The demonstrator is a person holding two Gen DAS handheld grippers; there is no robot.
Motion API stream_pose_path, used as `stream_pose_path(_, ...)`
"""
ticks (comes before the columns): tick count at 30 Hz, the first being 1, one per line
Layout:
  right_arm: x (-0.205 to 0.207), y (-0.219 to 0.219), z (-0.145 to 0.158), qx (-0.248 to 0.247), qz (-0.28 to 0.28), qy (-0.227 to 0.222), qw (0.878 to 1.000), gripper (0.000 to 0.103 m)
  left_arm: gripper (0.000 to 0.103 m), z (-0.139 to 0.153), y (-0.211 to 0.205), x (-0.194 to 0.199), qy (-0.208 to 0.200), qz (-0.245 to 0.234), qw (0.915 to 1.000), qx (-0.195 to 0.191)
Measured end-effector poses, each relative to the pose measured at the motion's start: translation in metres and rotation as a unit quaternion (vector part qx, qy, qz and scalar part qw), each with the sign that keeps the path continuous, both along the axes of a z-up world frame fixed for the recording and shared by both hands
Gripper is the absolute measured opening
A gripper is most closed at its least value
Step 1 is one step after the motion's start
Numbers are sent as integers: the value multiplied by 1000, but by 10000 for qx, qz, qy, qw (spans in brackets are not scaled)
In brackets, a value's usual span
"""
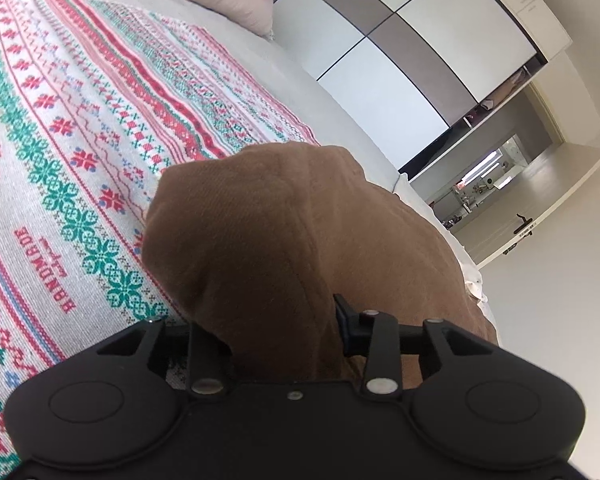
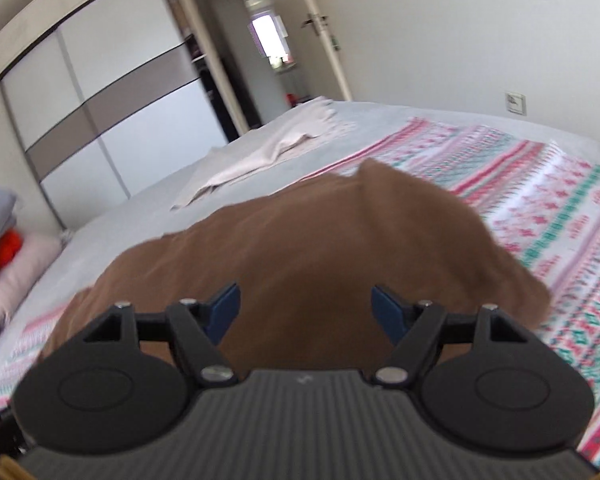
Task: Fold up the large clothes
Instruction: 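Grasp the folded coat's edge with the left tool and lift it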
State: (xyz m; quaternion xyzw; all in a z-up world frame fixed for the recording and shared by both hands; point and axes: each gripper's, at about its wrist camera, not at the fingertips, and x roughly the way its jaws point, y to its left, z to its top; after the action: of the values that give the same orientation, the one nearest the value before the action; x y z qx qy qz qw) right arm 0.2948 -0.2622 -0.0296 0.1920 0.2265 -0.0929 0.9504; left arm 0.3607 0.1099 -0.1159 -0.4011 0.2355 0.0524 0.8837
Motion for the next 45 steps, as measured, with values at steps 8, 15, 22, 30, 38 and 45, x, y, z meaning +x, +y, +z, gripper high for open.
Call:
stream_pose_path(8, 16, 40, -2, -328, 544, 134, 9979, 73, 38, 0, 5, 0, 24, -60, 10000, -3)
stream_pose_path(15, 25, 54, -6, -371, 974, 127, 9945, 72, 38, 2, 1, -2, -33, -51, 9999, 136)
stream_pose_path(22, 26, 82, -11, -320, 2018, 155, 9788, 37, 31, 8, -6, -5, -165, -29, 9989, 429)
stream_pose_path(30, 45, 75, -46, 115, 2252, 998, 9691, 34, 23, 37, -24, -16, -627, -30, 9946, 825)
stream_pose_path(38, 48, 56, -47, 651, 2258, 997, 9669, 35, 20, 86, -59, -26, -1540, -447, 9826, 937)
stream_pose_path(45, 48, 25, -43, 1698, 2541, 905, 9478, 39, 20, 124, -133, -22, -2231, -1351, 9543, 1460)
